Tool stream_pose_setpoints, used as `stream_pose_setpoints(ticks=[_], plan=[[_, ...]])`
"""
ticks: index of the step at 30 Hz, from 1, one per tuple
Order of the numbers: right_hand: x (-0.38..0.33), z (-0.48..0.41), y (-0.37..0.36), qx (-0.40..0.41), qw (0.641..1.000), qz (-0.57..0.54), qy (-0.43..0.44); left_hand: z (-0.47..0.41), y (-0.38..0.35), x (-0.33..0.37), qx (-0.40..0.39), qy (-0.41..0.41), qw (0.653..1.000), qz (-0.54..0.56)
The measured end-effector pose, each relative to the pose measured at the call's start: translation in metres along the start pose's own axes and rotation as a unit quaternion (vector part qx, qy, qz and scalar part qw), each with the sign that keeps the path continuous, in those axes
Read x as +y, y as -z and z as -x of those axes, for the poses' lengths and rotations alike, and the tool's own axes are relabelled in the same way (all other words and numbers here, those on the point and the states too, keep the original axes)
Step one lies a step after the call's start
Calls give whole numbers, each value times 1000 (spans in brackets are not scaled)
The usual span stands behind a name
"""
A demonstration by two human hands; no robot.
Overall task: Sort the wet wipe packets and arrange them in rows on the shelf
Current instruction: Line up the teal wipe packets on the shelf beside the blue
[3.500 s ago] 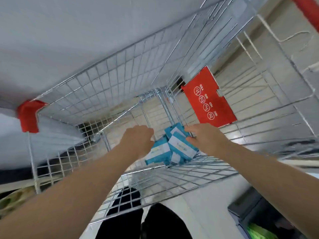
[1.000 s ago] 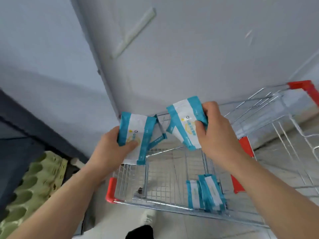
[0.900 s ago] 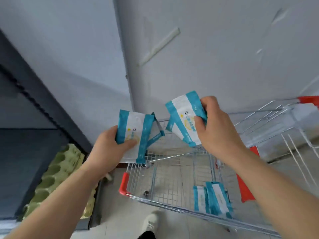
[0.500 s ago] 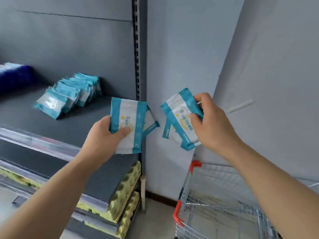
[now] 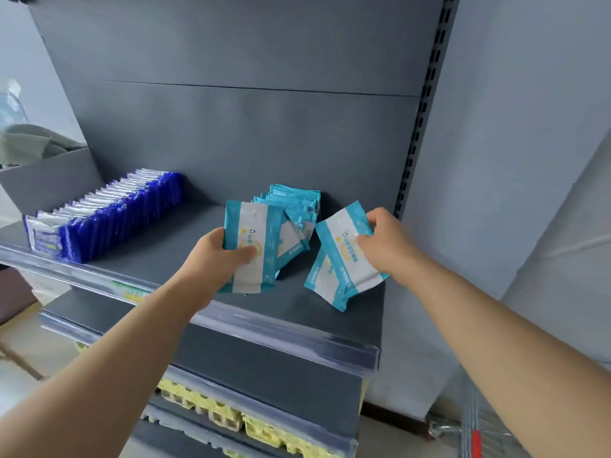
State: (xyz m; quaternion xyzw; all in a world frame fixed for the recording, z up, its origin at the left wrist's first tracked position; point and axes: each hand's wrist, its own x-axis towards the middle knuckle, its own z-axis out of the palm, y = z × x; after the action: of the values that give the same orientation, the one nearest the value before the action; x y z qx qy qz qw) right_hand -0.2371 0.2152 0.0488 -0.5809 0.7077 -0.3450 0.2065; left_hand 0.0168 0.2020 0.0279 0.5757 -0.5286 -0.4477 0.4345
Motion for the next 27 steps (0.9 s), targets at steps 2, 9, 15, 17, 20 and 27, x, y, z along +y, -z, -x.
stream_pose_setpoints(ticks=[2, 9, 15, 17, 20, 27], plan=[[2, -13, -15, -3, 999, 19, -41, -19, 8, -8, -20, 16, 1000, 7], [20, -47, -39, -30, 989, 82, -123, -63, 12, -24, -71, 39, 997, 20], [13, -45, -44, -45, 991, 122, -7, -76, 10, -32, -126, 25, 990, 50], [-1, -40, -49, -63, 992, 90, 63, -77, 9, -35, -146, 18, 986, 79], [-21, -39, -60, -133, 989, -10, 56, -77, 10, -36, -179, 12, 977, 116], [-45, -54, -61, -98, 983, -152, -32, -104, 39, -28, -192, -49, 979, -50]])
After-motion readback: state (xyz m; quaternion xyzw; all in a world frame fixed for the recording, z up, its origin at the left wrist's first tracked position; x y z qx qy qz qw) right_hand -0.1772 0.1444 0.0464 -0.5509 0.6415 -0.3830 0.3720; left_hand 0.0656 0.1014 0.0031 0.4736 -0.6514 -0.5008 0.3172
